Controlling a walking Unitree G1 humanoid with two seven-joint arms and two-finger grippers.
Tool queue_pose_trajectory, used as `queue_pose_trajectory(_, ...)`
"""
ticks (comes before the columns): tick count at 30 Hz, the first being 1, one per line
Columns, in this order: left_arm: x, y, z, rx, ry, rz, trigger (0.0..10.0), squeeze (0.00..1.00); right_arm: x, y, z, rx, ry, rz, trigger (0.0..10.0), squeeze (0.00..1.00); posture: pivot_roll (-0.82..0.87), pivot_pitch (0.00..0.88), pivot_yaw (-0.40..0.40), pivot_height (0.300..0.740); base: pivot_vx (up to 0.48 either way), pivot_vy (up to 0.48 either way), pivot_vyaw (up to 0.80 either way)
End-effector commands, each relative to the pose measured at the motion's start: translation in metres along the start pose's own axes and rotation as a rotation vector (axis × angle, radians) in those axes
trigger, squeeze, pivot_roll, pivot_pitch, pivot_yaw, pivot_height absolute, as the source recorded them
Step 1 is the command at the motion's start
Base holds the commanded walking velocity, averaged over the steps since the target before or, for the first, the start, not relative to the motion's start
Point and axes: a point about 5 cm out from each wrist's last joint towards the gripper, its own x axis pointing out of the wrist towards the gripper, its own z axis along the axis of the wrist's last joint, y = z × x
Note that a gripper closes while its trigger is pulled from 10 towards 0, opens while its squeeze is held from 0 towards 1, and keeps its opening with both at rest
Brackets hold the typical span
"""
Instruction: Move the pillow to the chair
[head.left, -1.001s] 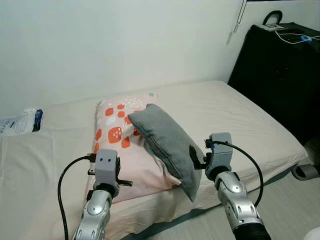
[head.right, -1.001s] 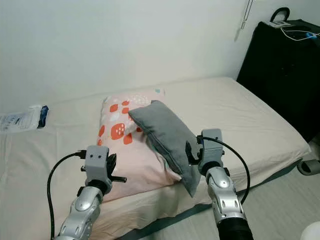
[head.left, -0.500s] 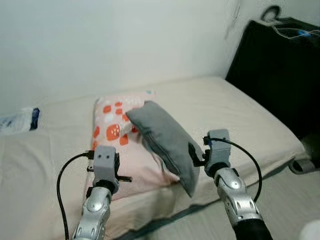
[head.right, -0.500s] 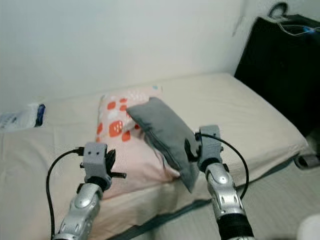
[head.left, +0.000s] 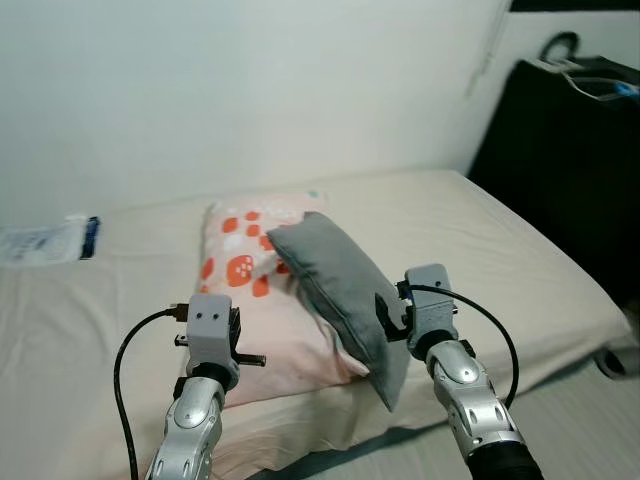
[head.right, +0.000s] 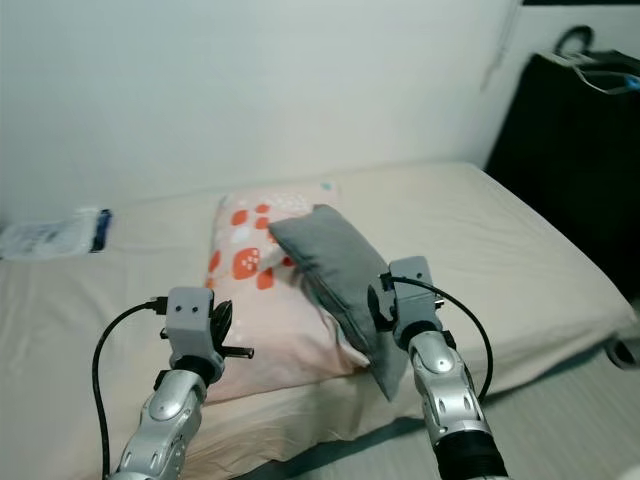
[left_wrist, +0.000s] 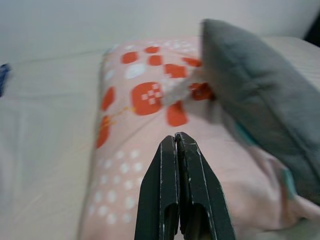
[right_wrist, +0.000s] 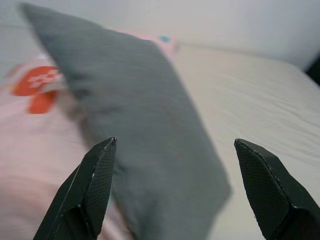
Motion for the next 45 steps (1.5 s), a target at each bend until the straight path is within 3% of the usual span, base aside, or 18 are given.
queue_pose_trajectory(1,-0.0011,0.0002,-0.0019,0.01,0.004,0.002,10.0,0.0,-0.0001,0.0033,-0.0015,0.005,0.009,0.021,10.0,0.0,0.03,0.0,-0.08,0.74,0.0,0.0,0.8)
queue_pose_trajectory(32,-0.0014,0.0007,0.0002,0.001,-0.013,-0.004,10.0,0.0,0.0004,0.0035,-0.0008,-0.006,0.003,0.027,10.0,0.0,0.03,0.0,-0.073,0.74,0.0,0.0,0.8)
queue_pose_trajectory(35,-0.0015,0.0014,0.0001,-0.008,-0.015,0.0,10.0,0.0,0.0004,0.0033,0.0,0.024,-0.009,0.016,10.0,0.0,0.03,0.0,-0.075,0.74,0.0,0.0,0.8)
queue_pose_trajectory(38,-0.0015,0.0017,0.0003,-0.011,-0.016,0.001,10.0,0.0,0.0005,0.0018,0.0006,0.069,-0.01,0.003,10.0,0.0,0.03,0.0,-0.076,0.74,0.0,0.0,0.0)
queue_pose_trajectory(45,-0.0011,0.004,0.0024,0.003,-0.028,0.016,10.0,0.0,0.0013,0.0023,0.0016,0.061,-0.011,0.01,10.0,0.0,0.03,0.0,-0.077,0.74,0.0,-0.137,0.0)
